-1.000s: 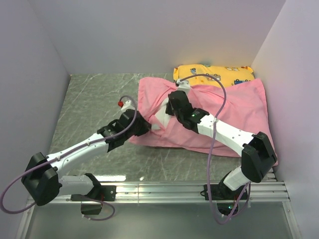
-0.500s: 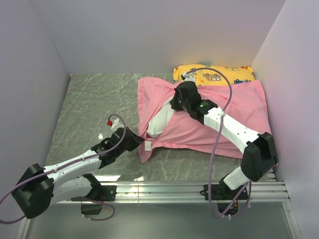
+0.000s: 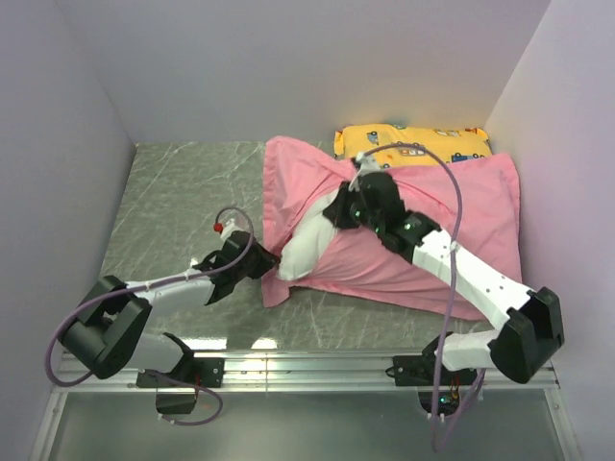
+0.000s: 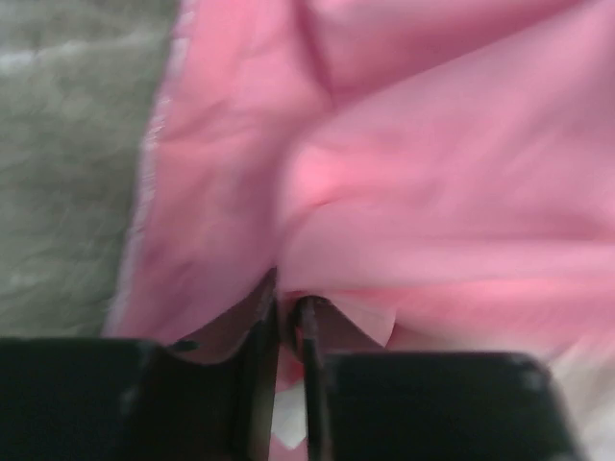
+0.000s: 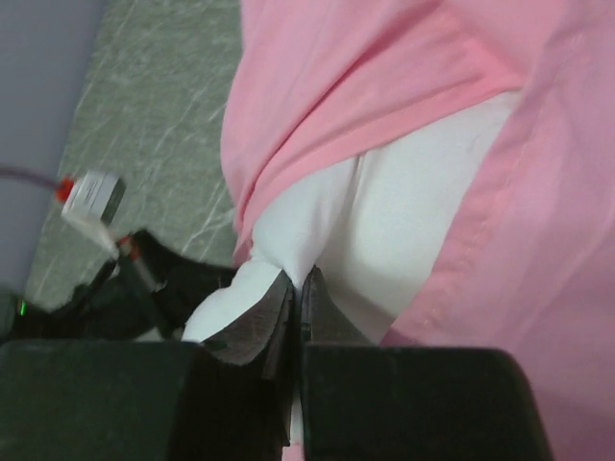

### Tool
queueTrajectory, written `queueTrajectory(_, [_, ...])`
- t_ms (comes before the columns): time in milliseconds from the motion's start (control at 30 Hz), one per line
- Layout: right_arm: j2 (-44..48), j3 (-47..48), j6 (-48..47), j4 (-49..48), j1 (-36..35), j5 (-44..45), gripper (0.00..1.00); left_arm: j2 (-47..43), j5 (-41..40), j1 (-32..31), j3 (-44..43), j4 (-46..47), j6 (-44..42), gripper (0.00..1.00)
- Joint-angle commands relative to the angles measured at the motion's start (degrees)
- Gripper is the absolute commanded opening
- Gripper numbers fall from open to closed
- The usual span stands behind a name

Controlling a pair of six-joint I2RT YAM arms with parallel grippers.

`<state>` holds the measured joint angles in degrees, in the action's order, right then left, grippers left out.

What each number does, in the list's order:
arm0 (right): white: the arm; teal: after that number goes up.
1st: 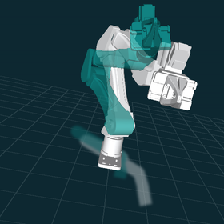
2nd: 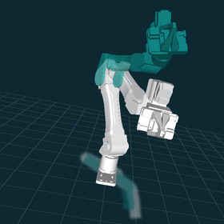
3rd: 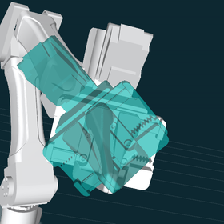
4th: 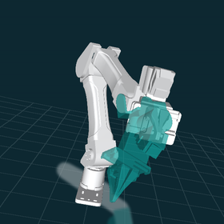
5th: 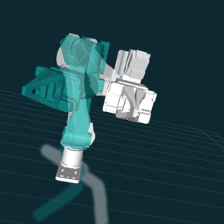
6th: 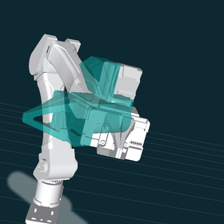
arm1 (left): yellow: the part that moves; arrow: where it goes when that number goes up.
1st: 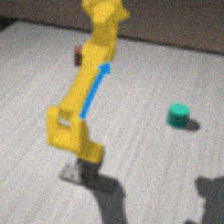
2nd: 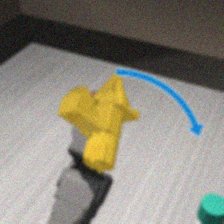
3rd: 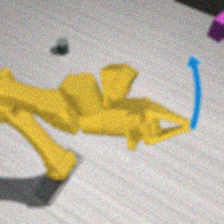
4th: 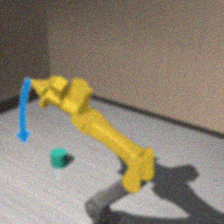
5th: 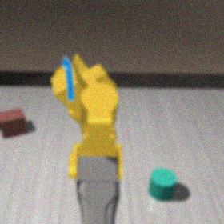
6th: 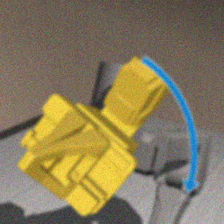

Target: Remove the pillowcase from the pillow

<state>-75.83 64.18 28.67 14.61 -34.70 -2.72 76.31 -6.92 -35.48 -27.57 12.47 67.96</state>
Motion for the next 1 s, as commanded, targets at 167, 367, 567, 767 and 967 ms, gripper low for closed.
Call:
queueTrajectory(167, [2.1, -15.6, 2.9, -14.4, -14.5, 2.6, 0.00, -1.4, -5.0, 0.9, -11.3, -7.2, -8.8, 0.47])
queueTrajectory(367, [3.2, -18.7, 2.3, -14.2, -14.5, 9.5, 0.00, -5.3, -9.3, 1.1, -11.5, -11.8, -10.7, 0.66])
queueTrajectory(567, [3.1, -16.7, 1.0, -12.5, -14.4, 12.1, 0.00, -14.4, -12.8, -0.2, -11.1, -17.0, -14.7, 0.61])
queueTrajectory(767, [1.6, -14.2, 0.6, -11.6, -14.4, 12.1, 0.00, -15.7, -17.4, -6.3, -19.1, -22.9, -22.9, 0.66])
queueTrajectory(967, [0.8, -12.6, 0.5, -10.9, -14.5, 11.6, 0.00, -4.6, -18.1, -10.0, -30.6, -26.5, -28.8, 0.78])
